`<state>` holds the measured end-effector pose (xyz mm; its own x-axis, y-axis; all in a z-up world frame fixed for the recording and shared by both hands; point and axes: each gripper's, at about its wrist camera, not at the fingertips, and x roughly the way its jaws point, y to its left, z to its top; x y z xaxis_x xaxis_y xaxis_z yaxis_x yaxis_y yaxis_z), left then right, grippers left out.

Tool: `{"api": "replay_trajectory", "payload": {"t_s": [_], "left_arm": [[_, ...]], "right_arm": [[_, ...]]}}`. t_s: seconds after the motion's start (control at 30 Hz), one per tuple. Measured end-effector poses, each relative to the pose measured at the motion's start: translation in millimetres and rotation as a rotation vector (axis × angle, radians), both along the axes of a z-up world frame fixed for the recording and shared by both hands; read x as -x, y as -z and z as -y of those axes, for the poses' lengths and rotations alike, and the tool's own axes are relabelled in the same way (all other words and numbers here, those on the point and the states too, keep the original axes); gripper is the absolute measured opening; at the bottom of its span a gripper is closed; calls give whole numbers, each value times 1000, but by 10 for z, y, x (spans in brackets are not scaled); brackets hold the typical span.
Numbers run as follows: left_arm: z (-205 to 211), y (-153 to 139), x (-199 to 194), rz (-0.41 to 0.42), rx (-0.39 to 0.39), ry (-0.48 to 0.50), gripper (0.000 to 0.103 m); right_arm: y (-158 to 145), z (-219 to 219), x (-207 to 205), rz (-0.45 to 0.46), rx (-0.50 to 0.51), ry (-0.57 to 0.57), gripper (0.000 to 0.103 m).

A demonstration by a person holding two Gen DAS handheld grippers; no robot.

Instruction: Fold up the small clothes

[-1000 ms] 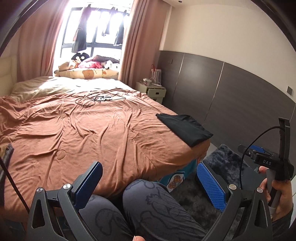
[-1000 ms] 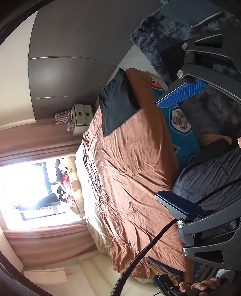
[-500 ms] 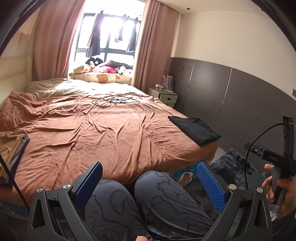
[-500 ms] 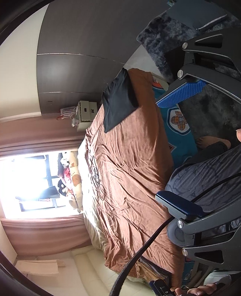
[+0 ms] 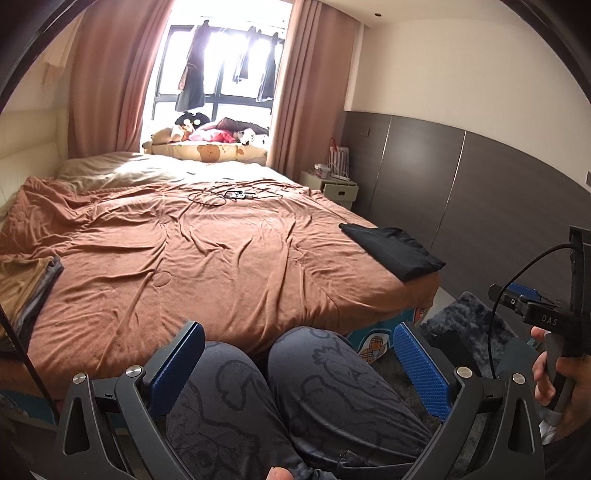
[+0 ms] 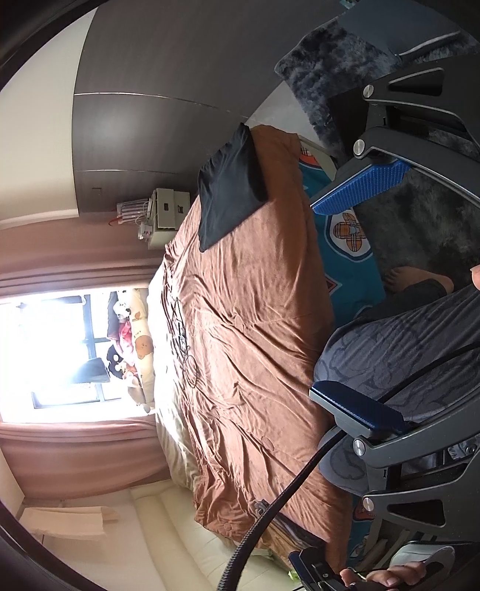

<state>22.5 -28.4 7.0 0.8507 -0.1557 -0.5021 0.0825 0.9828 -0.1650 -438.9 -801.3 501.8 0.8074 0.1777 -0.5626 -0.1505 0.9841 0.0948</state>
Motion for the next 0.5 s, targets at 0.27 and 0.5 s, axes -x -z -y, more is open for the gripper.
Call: {"api": "replay_trajectory", "payload": {"t_s": [0.27,0.5], "left_arm": [[6,5,35,17,-3,-5,103],[31,-5,69,30,-16,-5,103]], "right_arm": [[45,-53,53,0,-2,16,91],[43,-70,85,5,-4,20,91]]}}
